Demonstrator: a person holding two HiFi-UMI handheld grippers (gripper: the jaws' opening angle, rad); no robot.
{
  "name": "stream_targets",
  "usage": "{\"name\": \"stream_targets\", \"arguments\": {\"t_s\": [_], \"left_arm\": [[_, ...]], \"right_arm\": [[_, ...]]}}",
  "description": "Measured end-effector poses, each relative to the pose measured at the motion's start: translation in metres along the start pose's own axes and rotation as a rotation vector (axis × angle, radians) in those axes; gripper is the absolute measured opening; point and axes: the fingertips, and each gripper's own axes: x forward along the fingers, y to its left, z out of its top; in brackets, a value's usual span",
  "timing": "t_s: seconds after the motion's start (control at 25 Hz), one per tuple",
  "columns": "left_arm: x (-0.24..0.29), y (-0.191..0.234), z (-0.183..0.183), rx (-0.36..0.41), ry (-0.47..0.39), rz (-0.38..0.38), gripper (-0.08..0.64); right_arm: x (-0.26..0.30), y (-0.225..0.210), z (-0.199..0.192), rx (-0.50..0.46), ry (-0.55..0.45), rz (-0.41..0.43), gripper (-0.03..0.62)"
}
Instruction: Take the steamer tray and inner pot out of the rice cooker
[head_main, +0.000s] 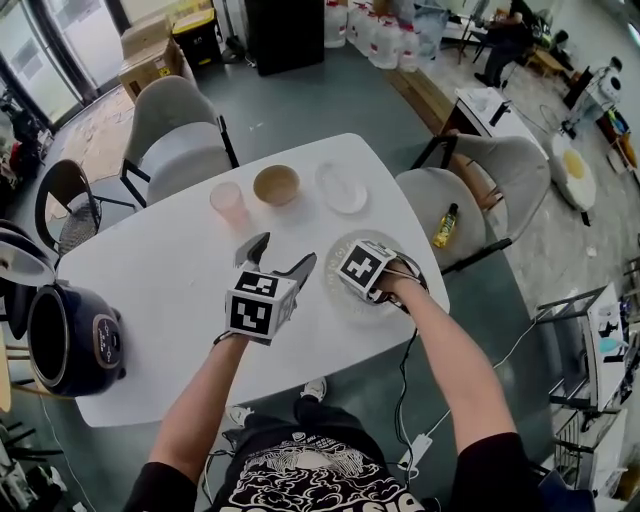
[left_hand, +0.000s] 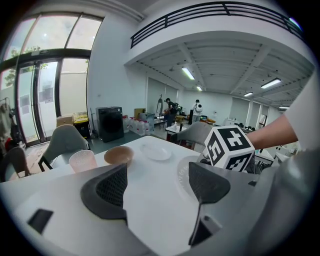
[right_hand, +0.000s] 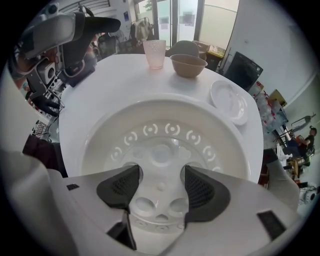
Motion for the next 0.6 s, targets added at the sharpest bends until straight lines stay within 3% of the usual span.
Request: {"name": "stream_targets", "arguments": {"t_s": [0.36, 0.6], "left_arm": [[-0.02, 0.018, 0.001, -0.013, -0.02, 0.045, 0.38], [-0.064, 0.05, 0.008, -0.031, -0.058, 0.106, 0.38]], "right_arm": [[-0.011, -0.001, 0.006, -0.023, 0.009, -0.045, 0.298], [-0.065, 0.005, 0.05, -0.06, -0.078, -0.11, 0.291]]}}
